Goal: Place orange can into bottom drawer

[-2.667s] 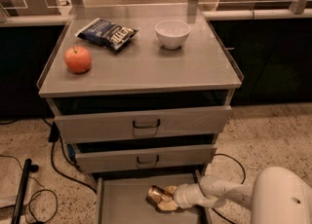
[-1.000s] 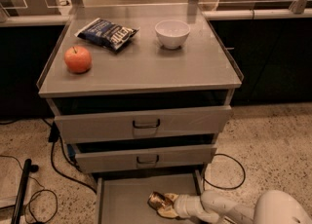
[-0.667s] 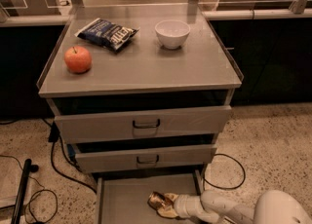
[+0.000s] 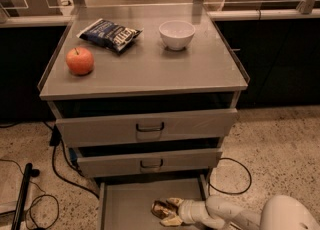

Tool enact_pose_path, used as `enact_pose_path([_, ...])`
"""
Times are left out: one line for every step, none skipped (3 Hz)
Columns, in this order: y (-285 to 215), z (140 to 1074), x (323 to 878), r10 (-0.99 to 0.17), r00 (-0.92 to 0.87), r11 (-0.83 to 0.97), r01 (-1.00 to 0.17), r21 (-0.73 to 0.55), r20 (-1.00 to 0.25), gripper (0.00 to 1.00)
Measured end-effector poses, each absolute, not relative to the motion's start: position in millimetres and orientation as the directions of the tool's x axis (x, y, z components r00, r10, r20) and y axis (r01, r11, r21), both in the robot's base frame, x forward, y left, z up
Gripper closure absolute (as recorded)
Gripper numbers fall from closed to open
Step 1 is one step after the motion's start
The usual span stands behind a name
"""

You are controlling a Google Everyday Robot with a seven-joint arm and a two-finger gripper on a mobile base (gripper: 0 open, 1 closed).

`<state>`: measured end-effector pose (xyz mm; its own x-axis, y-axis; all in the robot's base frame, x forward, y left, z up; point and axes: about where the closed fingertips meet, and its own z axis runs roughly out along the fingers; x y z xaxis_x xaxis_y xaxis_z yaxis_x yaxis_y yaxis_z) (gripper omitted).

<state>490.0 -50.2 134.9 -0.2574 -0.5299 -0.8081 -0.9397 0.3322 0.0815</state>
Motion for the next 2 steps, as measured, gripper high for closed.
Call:
enact_pose_path([-50.1, 134.9, 489.9, -0.53, -0.257, 0.332, -0.94, 0.082, -0.808, 0.0])
enact_pose_path([-50.0, 134.9, 489.9, -0.53, -0.257, 0.332, -0.94, 0.082, -0.808, 0.0])
